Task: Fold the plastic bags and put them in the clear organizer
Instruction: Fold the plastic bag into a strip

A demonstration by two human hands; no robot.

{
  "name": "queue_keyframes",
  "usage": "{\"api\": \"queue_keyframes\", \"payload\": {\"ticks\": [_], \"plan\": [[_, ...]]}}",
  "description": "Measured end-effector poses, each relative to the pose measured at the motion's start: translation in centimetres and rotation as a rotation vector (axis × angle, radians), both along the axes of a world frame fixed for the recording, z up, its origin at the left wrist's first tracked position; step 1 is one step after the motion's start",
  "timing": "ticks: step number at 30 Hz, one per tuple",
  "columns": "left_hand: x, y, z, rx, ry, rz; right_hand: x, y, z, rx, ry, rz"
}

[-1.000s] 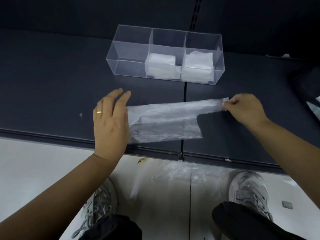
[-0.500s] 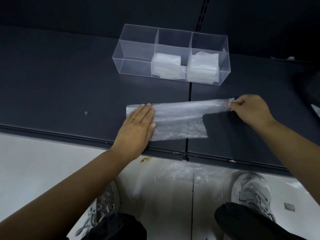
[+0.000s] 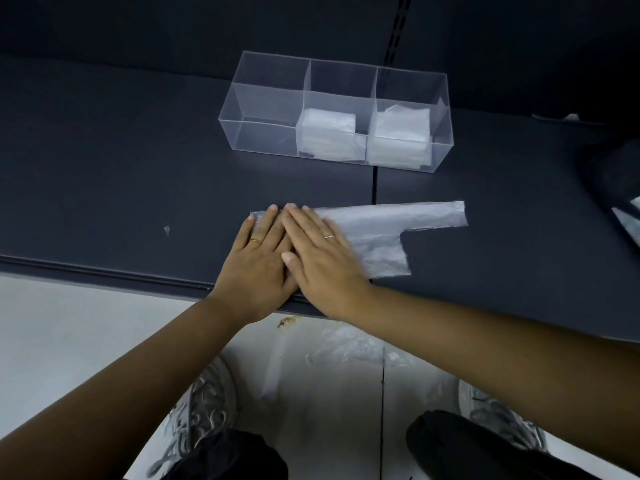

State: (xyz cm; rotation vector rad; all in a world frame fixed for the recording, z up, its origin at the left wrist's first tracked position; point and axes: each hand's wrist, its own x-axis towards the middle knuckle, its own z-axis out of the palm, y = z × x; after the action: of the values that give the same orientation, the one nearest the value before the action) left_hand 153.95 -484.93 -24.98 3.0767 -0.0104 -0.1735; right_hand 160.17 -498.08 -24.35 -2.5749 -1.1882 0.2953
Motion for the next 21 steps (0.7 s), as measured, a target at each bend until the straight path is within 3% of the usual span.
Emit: {"api": "queue_keyframes", "payload": {"ticks": [4, 10, 14, 18, 21], "plan": [[-0.1, 0.6, 0.2, -0.02, 0.011, 0.03, 3.5, -3.0, -1.3, -0.156, -0.093, -0.064], [-1.0, 4.4, -0.1, 0.023, 0.012, 0.109, 7.8, -10.7, -1.4, -0.235, -0.138, -0.268], [-1.4, 5.1, 0.5, -0.015, -0.023, 0.204, 8.9, -13.5, -0.3, -0.133, -0.168, -0.407], [-1.7, 2.2, 1.7, -0.206, -0.226, 0.079, 7.1, -14.7, 1.8, 0.215, -0.058, -0.207], [-1.5, -1.4, 1.7, -0.343, -0.193, -0.115, 5.0, -14.5, 1.8, 0.207, 0.044, -0.043]]}}
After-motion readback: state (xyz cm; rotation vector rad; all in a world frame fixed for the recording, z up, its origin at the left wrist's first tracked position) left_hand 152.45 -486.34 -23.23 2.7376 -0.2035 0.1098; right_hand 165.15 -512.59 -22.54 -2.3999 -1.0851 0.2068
